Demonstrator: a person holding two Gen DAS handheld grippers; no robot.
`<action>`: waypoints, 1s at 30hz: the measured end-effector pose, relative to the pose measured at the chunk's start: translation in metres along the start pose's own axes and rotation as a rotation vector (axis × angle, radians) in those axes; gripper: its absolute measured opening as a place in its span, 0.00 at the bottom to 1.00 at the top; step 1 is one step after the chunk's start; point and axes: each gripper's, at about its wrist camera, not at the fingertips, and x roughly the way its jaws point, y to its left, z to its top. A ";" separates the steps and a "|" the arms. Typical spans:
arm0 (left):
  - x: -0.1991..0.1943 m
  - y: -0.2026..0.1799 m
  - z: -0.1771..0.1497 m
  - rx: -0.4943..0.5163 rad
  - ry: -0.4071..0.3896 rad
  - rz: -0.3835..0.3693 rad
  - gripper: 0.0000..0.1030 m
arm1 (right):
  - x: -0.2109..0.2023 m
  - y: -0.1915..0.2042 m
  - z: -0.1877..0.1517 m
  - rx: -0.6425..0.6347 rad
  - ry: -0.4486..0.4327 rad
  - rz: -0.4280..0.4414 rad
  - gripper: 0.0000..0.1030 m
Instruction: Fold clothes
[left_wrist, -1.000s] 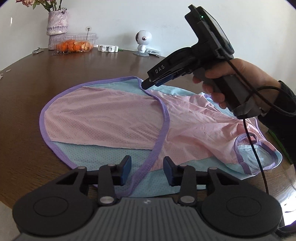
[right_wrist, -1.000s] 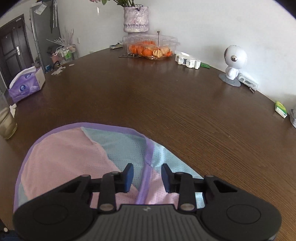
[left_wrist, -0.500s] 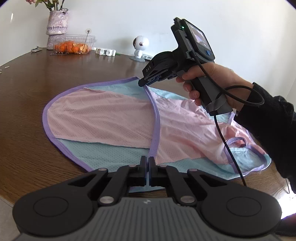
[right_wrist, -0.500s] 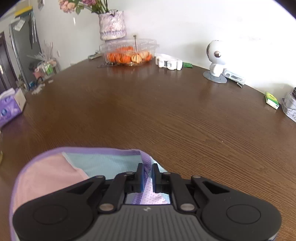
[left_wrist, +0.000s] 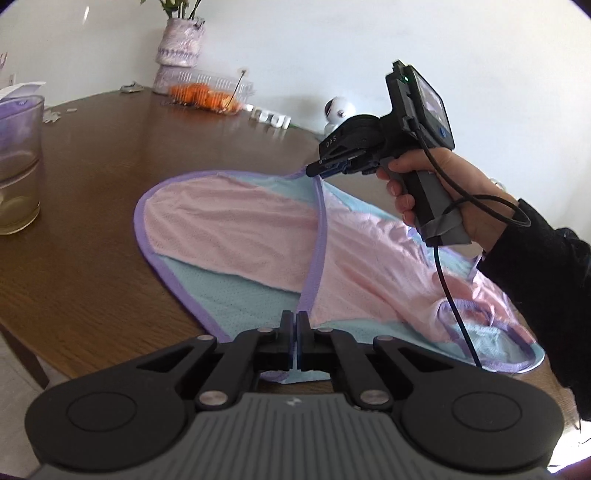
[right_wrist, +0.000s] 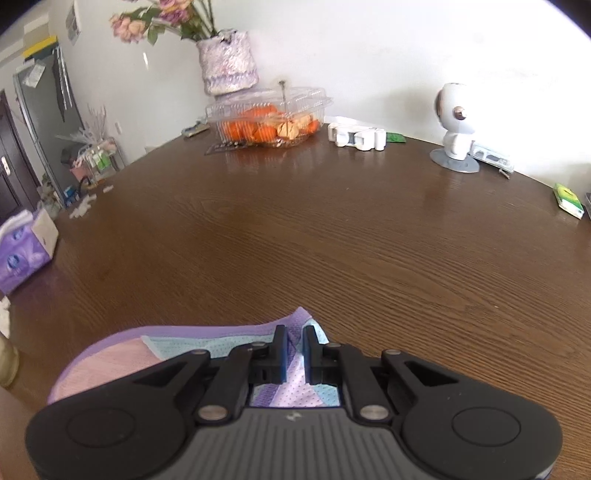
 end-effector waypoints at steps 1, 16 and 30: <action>0.000 0.000 -0.001 0.001 -0.004 0.017 0.02 | 0.006 0.003 -0.001 -0.021 0.017 0.006 0.08; 0.015 -0.034 0.008 0.118 0.017 -0.047 0.32 | -0.218 -0.132 -0.172 0.071 -0.034 -0.234 0.47; 0.008 -0.019 -0.011 0.263 0.009 0.083 0.32 | -0.246 -0.136 -0.271 0.061 -0.024 -0.221 0.41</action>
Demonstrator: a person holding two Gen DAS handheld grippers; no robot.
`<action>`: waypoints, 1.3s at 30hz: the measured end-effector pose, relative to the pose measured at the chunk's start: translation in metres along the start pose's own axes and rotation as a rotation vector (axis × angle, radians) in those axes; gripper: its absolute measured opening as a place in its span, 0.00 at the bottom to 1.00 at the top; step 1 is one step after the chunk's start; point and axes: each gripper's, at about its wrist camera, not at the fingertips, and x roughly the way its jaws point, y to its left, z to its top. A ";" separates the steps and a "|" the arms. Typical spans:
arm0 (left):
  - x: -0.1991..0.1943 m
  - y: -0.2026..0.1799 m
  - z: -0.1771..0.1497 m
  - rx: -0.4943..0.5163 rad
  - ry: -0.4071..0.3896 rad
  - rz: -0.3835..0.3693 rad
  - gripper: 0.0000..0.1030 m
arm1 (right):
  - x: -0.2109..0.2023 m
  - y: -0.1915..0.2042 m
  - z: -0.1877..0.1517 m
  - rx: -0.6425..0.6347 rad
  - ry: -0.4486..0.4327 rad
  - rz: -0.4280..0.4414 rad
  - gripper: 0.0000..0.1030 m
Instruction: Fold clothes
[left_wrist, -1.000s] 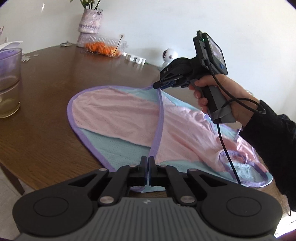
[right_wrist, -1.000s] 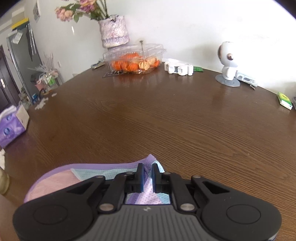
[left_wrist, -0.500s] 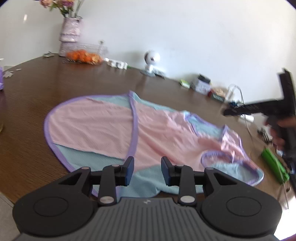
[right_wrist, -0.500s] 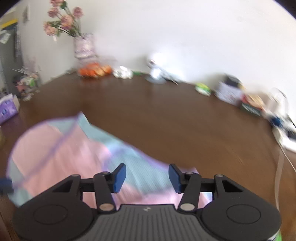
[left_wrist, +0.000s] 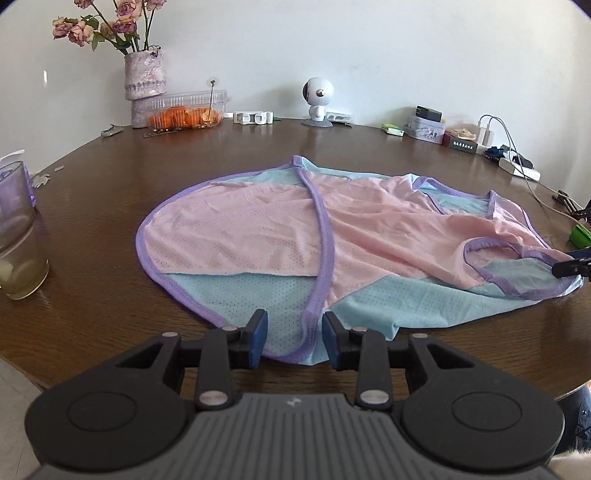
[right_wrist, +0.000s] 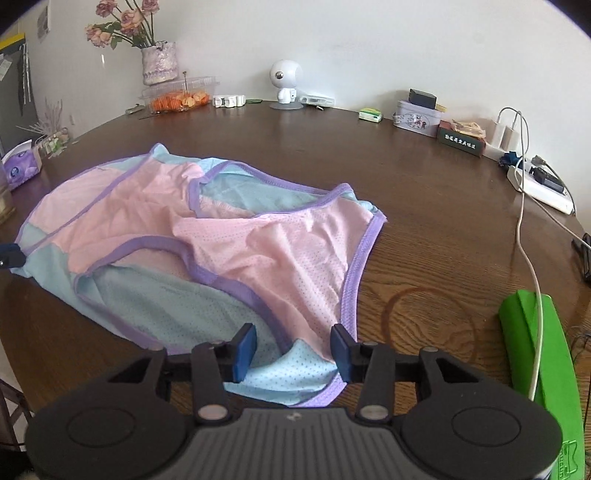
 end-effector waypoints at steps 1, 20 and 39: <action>-0.001 -0.001 -0.001 0.007 -0.001 -0.003 0.32 | -0.002 -0.002 -0.002 0.000 0.001 -0.006 0.41; 0.002 -0.009 0.006 0.059 -0.006 -0.113 0.41 | -0.039 0.015 -0.018 -0.090 -0.081 0.034 0.37; 0.051 -0.020 0.038 0.044 0.010 -0.231 0.54 | 0.014 -0.019 0.037 0.071 -0.025 -0.039 0.37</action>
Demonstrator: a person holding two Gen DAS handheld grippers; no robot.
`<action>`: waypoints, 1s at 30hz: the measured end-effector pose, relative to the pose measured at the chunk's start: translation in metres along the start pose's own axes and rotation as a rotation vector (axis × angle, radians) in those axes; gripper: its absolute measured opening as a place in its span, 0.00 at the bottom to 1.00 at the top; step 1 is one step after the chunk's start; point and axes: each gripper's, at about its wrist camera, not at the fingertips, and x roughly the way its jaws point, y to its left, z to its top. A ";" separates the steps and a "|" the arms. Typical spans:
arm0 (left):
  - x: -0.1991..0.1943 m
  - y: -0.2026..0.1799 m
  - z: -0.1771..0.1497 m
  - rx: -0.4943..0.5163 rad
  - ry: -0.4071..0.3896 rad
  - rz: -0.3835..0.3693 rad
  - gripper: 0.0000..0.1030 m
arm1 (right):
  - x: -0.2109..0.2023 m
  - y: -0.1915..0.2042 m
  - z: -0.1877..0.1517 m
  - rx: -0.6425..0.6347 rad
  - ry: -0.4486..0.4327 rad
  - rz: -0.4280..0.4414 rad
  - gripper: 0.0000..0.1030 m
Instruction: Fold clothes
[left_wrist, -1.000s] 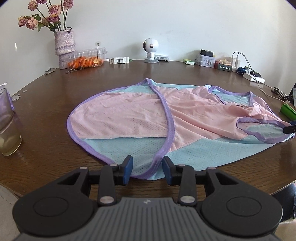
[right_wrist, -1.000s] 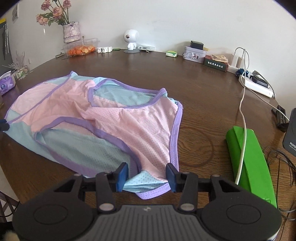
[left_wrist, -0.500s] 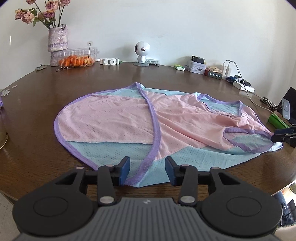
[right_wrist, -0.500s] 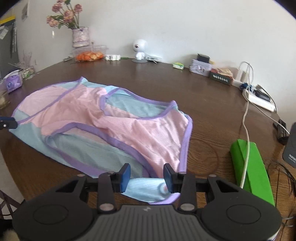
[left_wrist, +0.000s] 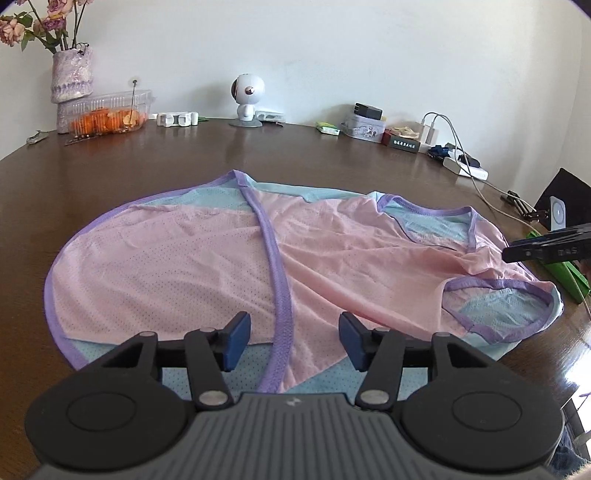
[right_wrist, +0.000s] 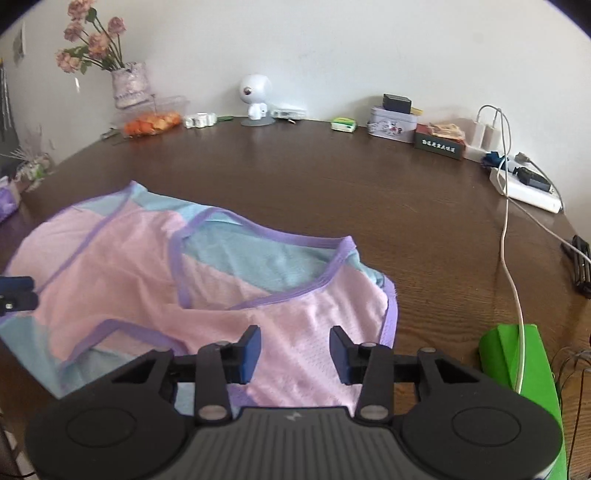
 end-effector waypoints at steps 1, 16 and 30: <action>0.001 0.003 0.000 -0.004 0.002 0.002 0.54 | 0.004 -0.001 0.000 0.012 0.001 0.036 0.36; 0.006 0.004 -0.008 0.038 -0.044 0.052 0.58 | 0.009 -0.025 0.005 0.148 -0.041 0.043 0.15; 0.006 -0.003 -0.011 0.074 -0.053 0.067 0.59 | 0.038 -0.019 0.015 0.183 -0.052 -0.055 0.00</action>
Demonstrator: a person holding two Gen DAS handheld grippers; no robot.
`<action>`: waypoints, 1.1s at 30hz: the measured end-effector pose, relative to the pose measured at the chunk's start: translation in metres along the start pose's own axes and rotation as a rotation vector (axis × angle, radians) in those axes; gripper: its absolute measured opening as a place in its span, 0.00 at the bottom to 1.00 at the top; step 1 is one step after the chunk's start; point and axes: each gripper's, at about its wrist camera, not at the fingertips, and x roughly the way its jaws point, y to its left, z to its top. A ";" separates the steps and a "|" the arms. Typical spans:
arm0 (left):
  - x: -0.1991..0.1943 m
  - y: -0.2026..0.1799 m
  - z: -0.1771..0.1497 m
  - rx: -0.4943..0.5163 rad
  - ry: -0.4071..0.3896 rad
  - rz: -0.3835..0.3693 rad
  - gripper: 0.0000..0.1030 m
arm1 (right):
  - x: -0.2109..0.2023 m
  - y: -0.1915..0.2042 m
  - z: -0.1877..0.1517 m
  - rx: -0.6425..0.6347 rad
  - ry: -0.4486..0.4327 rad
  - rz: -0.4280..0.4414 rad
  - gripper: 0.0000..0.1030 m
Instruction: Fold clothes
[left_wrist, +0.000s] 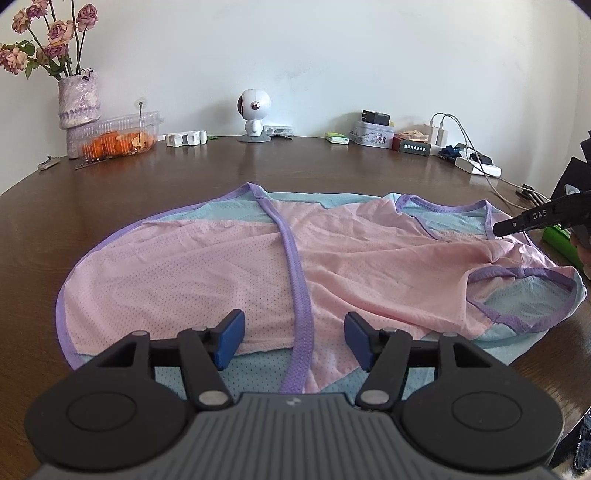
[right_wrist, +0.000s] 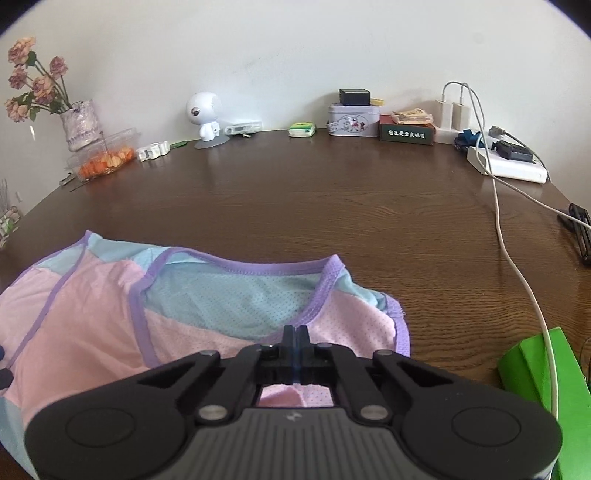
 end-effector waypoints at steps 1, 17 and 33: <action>0.000 -0.001 0.000 0.004 0.001 0.001 0.59 | 0.000 -0.002 0.000 0.007 -0.013 -0.014 0.00; -0.001 -0.002 0.000 0.022 0.010 -0.004 0.61 | -0.004 0.038 -0.011 -0.028 -0.019 -0.072 0.03; -0.001 0.003 -0.004 0.026 -0.002 -0.029 0.61 | -0.002 0.002 -0.011 0.186 -0.087 -0.036 0.10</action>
